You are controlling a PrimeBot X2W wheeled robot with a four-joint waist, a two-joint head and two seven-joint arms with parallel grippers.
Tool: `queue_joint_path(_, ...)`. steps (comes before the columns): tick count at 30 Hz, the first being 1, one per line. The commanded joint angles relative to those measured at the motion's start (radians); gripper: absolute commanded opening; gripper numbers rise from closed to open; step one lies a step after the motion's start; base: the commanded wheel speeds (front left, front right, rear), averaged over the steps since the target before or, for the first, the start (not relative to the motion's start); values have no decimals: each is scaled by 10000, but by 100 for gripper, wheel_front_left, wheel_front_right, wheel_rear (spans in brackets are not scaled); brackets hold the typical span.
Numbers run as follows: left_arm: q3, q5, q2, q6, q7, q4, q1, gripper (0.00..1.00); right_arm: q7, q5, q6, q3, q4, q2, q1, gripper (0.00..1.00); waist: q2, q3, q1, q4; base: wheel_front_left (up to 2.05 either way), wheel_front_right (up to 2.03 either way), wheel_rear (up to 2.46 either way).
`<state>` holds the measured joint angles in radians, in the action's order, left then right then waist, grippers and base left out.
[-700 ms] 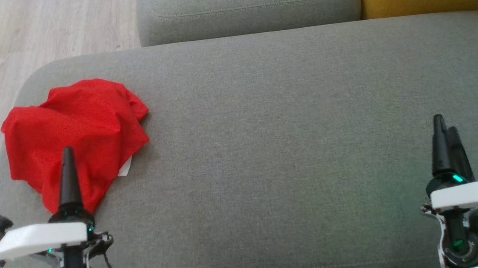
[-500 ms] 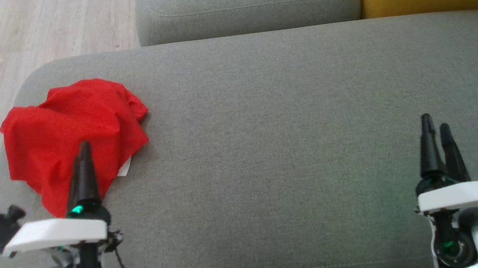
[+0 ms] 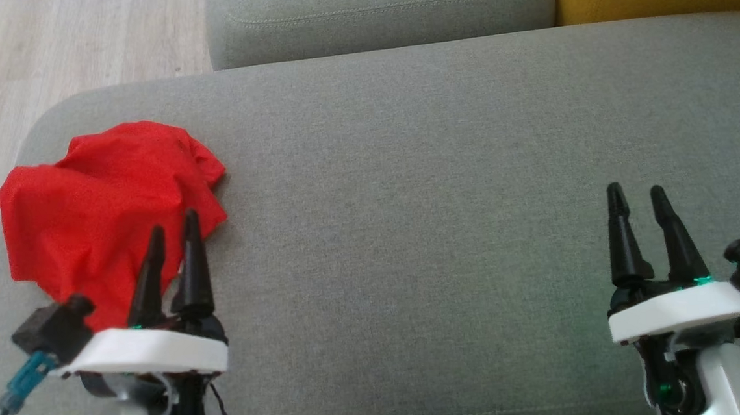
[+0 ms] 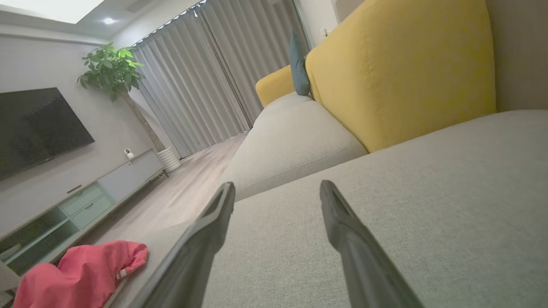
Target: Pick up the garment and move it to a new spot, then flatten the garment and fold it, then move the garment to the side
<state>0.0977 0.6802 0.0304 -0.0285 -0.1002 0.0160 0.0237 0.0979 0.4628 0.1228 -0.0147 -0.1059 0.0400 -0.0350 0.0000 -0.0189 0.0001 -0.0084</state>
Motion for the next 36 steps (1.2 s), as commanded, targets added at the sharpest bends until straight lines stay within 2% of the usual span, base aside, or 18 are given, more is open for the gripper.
queue_joint_path(1, -80, -335, 172, 59, -122, 467, 489, 100, 132, -336, 47, -199, 447, 70, -518, 100, 0, -5, 0, 1, 0, 0, 0)
queue_joint_path(8, 962, -1951, 766, 691, -357, 357, 597, 100, 368, -1578, 52, -345, 595, 75, -477, 100, 0, -35, 0, -18, 0, 0, 0)
queue_joint_path(23, 3067, -4095, 2035, 2616, -795, 187, 1084, 100, 810, -3696, 61, -800, 875, 84, -438, 100, 0, -17, 0, -103, 0, 0, 0)
queue_joint_path(31, 3860, -4474, 2351, 3517, -1029, 307, 1297, 100, 1046, -4682, 66, -954, 1072, 90, -443, 100, 0, -10, 0, -124, 0, 0, 0)
queue_joint_path(33, 3901, -4484, 2336, 3622, -1087, 431, 1311, 100, 1106, -4710, 67, -954, 1098, 91, -415, 100, 0, -9, 0, -118, 0, 0, 0)
queue_joint_path(36, 3764, -4342, 2187, 3695, -1175, 627, 1194, 100, 1194, -4157, 69, -897, 991, 93, -302, 100, 0, 7, -1, -104, 0, 0, 0)
